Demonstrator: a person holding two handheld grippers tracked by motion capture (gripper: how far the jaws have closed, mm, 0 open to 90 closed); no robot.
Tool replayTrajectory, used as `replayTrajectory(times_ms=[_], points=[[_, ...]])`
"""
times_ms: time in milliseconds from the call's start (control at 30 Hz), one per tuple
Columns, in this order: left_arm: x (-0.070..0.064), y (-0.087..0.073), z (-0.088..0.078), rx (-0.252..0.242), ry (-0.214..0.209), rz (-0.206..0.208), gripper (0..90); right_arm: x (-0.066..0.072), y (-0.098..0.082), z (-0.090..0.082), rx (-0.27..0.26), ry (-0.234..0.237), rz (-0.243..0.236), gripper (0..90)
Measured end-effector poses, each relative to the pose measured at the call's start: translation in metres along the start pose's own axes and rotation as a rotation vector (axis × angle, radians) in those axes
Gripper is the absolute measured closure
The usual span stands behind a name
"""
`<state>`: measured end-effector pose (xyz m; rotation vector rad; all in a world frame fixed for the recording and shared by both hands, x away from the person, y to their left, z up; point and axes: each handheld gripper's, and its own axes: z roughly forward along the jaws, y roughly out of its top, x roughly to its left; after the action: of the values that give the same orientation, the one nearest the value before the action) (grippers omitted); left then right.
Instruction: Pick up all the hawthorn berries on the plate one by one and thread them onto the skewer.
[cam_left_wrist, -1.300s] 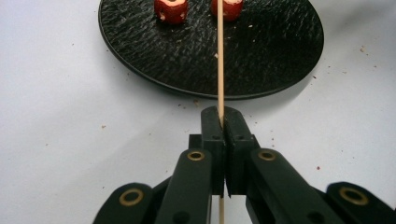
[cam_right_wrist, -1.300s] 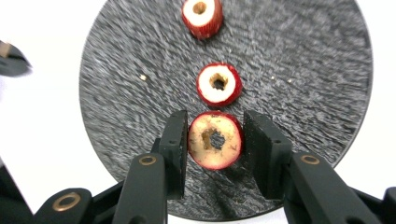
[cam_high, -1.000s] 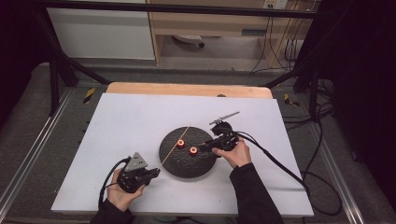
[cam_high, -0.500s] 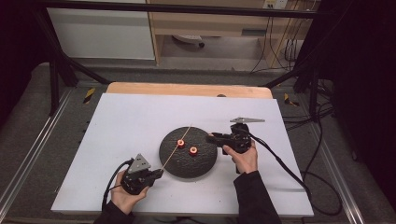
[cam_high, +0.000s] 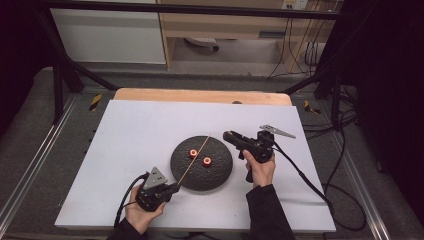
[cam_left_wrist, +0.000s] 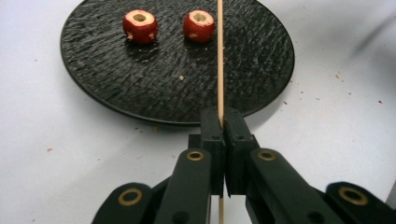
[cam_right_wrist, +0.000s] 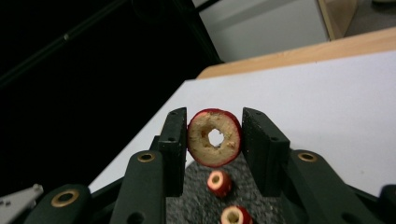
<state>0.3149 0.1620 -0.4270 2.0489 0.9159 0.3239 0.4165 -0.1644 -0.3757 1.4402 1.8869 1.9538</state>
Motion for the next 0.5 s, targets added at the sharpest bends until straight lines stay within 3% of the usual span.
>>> replayTrajectory(times_ms=[500], points=[[-0.015, 0.01, 0.006, -0.038, -0.035, -0.006, 88.3, 0.002, 0.004, 0.003, -0.195, 0.044, 0.056, 62.5]])
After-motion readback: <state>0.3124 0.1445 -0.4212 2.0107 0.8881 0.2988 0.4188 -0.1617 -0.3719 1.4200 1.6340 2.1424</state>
